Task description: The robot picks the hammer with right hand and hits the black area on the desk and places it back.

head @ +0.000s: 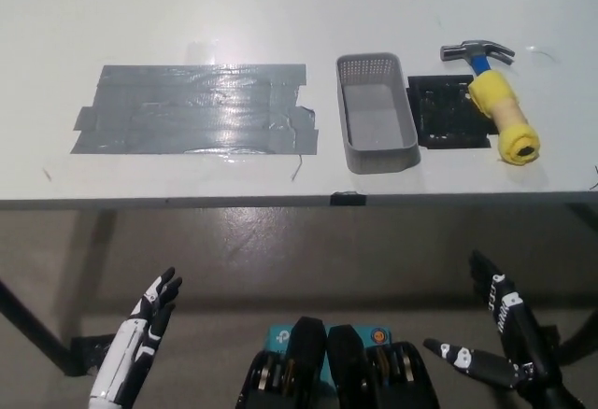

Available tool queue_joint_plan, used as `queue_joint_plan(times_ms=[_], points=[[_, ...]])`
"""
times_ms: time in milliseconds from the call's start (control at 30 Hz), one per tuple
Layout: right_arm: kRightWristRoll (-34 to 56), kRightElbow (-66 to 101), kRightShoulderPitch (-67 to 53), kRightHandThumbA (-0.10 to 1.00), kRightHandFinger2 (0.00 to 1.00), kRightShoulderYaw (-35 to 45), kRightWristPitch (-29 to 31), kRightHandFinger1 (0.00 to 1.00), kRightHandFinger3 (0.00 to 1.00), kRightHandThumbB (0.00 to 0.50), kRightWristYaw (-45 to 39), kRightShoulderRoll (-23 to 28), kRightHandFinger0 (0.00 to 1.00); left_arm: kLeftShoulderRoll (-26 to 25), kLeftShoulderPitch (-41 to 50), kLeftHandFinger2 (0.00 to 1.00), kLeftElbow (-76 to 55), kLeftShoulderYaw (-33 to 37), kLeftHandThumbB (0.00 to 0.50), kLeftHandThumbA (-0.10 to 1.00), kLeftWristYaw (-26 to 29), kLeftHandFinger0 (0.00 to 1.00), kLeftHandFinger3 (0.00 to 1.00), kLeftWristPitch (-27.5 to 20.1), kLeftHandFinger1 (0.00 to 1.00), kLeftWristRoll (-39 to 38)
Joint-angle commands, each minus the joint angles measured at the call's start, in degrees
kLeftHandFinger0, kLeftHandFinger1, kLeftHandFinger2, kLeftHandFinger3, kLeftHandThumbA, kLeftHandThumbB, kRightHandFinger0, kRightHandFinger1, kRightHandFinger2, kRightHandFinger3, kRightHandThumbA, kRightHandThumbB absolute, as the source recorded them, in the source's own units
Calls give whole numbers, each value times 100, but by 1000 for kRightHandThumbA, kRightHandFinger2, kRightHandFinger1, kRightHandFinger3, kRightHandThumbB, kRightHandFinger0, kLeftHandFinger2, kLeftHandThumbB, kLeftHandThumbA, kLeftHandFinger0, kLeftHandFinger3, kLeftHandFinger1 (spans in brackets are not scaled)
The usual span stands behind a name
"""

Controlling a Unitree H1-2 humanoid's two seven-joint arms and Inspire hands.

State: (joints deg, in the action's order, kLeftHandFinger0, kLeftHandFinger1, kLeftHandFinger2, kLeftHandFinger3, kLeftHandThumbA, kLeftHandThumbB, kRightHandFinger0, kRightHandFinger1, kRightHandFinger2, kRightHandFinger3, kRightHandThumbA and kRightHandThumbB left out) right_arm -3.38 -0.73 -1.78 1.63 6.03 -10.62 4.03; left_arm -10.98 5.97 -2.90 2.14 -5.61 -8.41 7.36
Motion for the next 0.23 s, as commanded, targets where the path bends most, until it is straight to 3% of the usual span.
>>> queue_joint_plan(times_ms=[0, 133, 200], points=[[140, 89, 60, 995, 1000, -68, 106, 1000, 1000, 262, 21, 41, 1000, -79, 8, 1000, -137, -17, 158, 1000, -12, 1000, 1000, -175, 1000, -13], [134, 132, 37, 952, 1000, -127, -21, 1000, 1000, 219, -21, 97, 1000, -75, 12, 1000, -158, 0, 172, 1000, 16, 1000, 1000, -76, 1000, 87], [159, 132, 40, 927, 1000, -132, -33, 1000, 1000, 222, -26, 97, 1000, -71, 11, 1000, -155, 0, 172, 1000, 10, 1000, 1000, -65, 1000, 73]])
